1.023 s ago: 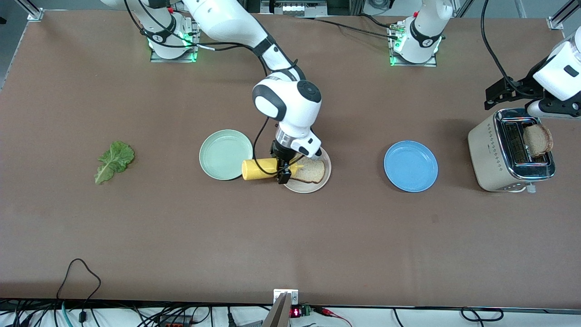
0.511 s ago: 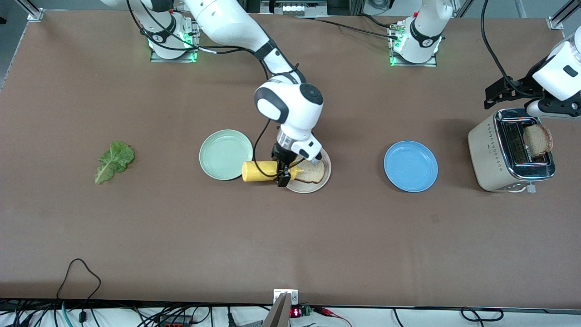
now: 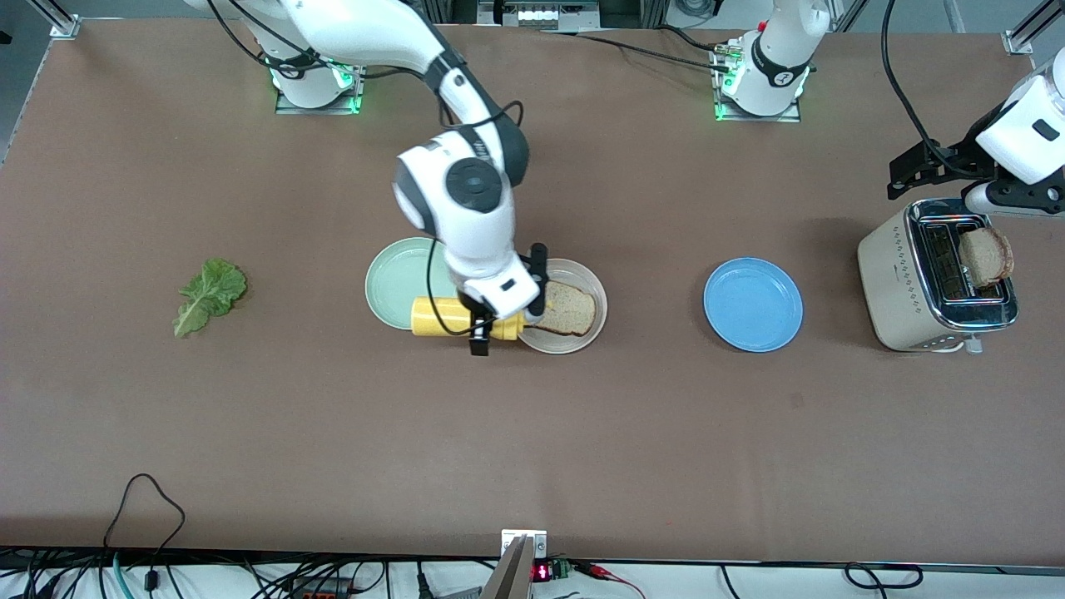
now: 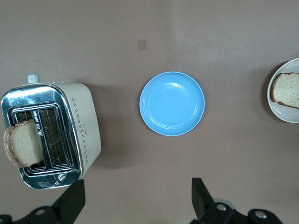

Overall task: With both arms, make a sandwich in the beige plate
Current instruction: 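Return the yellow bottle beside the lettuce with the right gripper, then release the bottle and move the right gripper to the lettuce, then grasp the green lettuce leaf with the right gripper, then carry the lettuce leaf over the beige plate with the right gripper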

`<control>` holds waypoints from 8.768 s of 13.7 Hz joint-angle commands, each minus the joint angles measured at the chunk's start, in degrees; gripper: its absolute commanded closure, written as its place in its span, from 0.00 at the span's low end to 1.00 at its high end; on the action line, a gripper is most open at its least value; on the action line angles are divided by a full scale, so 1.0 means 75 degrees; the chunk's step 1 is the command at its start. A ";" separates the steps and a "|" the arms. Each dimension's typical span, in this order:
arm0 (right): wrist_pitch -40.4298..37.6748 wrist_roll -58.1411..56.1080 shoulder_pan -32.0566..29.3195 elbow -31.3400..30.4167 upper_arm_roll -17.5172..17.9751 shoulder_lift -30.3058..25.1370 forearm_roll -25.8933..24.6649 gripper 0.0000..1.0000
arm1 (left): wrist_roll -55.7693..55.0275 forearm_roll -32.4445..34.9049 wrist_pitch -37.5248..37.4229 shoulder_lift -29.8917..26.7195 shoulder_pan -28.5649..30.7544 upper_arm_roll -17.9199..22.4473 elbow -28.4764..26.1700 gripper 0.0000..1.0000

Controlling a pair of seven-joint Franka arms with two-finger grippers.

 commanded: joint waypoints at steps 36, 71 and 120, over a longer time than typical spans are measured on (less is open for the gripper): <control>-0.5798 -1.2784 -0.6315 -0.5191 0.0080 -0.0017 1.0059 0.00 | 0.0154 -0.0052 -0.0116 -0.0087 -0.0011 0.0063 0.0009 0.00; -0.1421 0.4615 -0.4171 -0.3827 -0.1304 -0.2103 -0.0239 0.00 | 0.0143 -0.0075 -0.0081 -0.0017 -0.0034 0.0028 0.0009 0.00; -0.3642 -0.2048 -0.2392 -0.1182 -0.1397 -0.2630 0.0962 1.00 | 0.0154 -0.0075 -0.0070 -0.0005 -0.0081 0.0028 0.0009 0.00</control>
